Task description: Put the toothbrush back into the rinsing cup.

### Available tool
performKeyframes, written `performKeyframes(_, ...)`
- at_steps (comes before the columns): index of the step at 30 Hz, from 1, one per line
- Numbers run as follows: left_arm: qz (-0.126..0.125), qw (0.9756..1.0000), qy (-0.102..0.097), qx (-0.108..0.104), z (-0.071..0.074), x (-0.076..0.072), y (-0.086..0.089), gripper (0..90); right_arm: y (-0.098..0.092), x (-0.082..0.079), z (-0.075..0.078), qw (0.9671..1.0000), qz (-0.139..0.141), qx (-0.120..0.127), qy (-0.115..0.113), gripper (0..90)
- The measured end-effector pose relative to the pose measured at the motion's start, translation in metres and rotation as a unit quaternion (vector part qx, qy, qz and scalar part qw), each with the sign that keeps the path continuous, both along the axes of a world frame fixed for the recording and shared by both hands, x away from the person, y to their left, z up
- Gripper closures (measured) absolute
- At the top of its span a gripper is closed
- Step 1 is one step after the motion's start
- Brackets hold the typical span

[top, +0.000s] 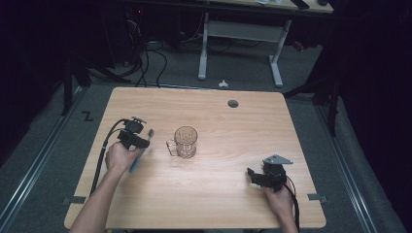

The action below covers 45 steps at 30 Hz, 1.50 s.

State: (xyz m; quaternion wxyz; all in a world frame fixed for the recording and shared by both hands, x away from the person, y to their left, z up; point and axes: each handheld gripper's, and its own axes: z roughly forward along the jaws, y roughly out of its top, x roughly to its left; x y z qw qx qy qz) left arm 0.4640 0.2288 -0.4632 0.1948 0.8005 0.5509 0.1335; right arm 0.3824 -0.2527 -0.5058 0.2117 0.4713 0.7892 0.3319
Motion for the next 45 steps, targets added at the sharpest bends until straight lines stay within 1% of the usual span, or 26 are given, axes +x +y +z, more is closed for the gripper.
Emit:
performKeyframes(4,0.002,1.0000,0.008,-0.002,-0.004,0.004,-0.001,58.6,0.000,0.000,0.000,1.0000,0.000,0.000,0.000,24.7)
performKeyframes(7,0.004,0.9999,0.016,0.003,-0.008,0.006,0.000,60.7,0.000,0.000,0.000,1.0000,0.000,0.000,0.000,24.7)
performKeyframes(14,0.009,0.9997,0.025,0.000,-0.012,0.008,0.001,66.0,0.000,0.000,0.000,1.0000,0.000,0.000,0.000,24.7)
performKeyframes(20,0.012,0.9995,0.028,0.000,-0.011,0.009,0.002,71.7,0.000,0.000,0.000,1.0000,0.000,0.000,0.000,24.7)
performKeyframes(22,0.015,0.9995,0.027,0.002,-0.011,0.008,0.002,73.8,0.000,0.000,0.000,1.0000,0.000,0.000,0.000,24.7)
performKeyframes(25,0.012,0.9996,0.023,0.005,-0.012,0.008,0.000,78.1,0.000,0.000,0.000,1.0000,0.000,0.000,0.000,24.7)
performKeyframes(29,0.016,0.9996,0.024,0.002,-0.011,0.008,-0.001,79.0,0.000,0.000,0.000,1.0000,0.000,0.000,0.000,24.7)
performKeyframes(32,0.019,0.9995,0.026,-0.005,-0.011,0.009,0.001,79.6,0.000,0.000,0.000,1.0000,0.000,0.000,0.000,24.7)
performKeyframes(36,0.019,0.9995,0.026,-0.006,-0.011,0.009,0.001,79.9,0.000,0.000,0.000,1.0000,0.000,0.000,0.000,24.7)
performKeyframes(40,0.015,0.9996,0.021,-0.011,-0.009,0.008,0.000,80.0,0.000,0.000,0.000,1.0000,0.000,0.000,0.000,24.7)
performKeyframes(45,0.007,0.9998,0.008,-0.018,-0.003,0.003,-0.001,80.0,0.000,0.000,0.000,1.0000,0.000,0.000,0.000,24.7)
